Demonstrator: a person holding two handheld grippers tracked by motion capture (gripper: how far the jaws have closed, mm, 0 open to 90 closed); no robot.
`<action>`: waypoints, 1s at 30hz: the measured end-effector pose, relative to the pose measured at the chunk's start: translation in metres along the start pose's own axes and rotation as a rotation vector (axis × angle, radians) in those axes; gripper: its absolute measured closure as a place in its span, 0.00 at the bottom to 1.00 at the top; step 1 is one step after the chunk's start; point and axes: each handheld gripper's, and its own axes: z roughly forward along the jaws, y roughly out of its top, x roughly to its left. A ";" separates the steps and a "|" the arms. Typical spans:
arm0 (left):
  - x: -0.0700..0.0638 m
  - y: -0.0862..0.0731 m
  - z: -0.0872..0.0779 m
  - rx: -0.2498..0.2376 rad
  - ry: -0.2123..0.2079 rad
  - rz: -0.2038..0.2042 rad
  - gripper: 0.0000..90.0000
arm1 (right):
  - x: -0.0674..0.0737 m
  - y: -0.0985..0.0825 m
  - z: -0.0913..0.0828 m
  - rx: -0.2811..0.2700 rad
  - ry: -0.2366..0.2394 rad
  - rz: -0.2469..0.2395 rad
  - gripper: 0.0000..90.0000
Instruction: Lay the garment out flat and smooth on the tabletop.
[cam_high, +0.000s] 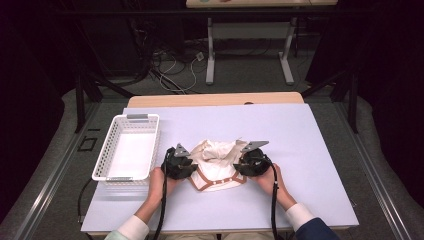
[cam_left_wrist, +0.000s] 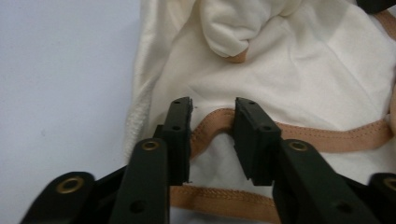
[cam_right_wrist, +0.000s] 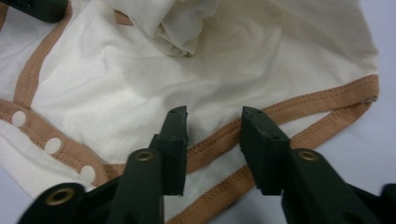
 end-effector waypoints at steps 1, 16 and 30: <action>0.001 0.000 0.000 -0.002 0.005 0.005 0.82 | 0.000 0.000 0.000 -0.002 0.001 0.005 0.76; -0.001 -0.002 -0.006 0.024 -0.040 0.012 0.97 | 0.000 -0.004 -0.012 -0.004 0.037 0.045 0.97; -0.019 -0.006 -0.015 0.043 -0.071 0.043 0.96 | 0.014 -0.020 -0.034 0.026 0.046 0.008 0.98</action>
